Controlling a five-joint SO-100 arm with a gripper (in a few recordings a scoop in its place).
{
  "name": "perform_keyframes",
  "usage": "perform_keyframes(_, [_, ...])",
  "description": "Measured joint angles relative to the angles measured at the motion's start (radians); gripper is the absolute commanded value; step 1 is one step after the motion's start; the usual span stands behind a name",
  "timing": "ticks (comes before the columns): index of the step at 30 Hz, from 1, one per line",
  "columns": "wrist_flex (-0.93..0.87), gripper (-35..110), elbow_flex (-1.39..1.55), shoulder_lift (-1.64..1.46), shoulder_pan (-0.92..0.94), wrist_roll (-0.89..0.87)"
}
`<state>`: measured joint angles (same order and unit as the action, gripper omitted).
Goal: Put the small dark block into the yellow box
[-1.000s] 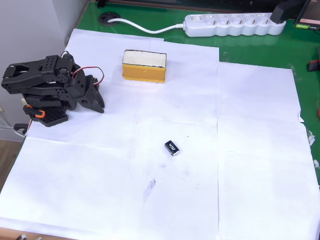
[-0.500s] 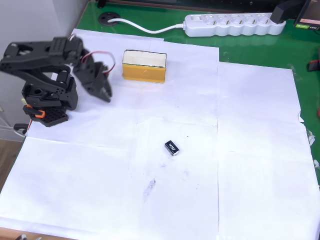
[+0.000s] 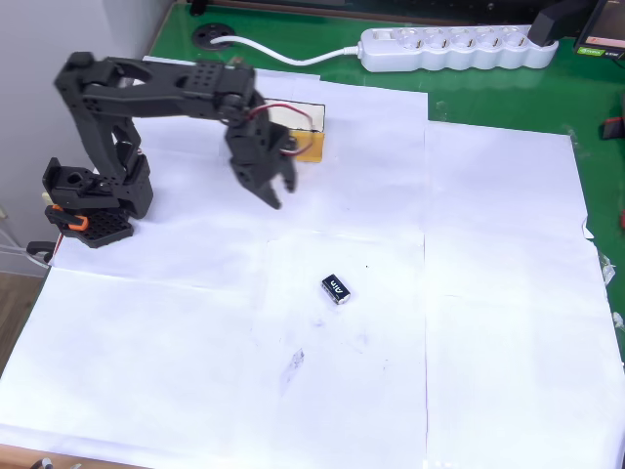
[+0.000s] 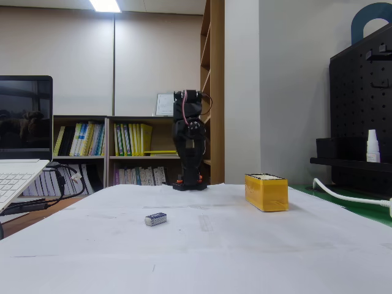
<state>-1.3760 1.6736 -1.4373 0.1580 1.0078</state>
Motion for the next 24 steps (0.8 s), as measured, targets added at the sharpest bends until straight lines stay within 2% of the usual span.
perform_keyframes(2, [-0.009,34,0.04,-0.018,0.006,-0.031])
perform_keyframes(12, [-0.069,34,0.265,-0.255,0.072,-0.054])
perform_keyframes(24, [0.017,34,0.492,-0.572,0.158,-0.014])
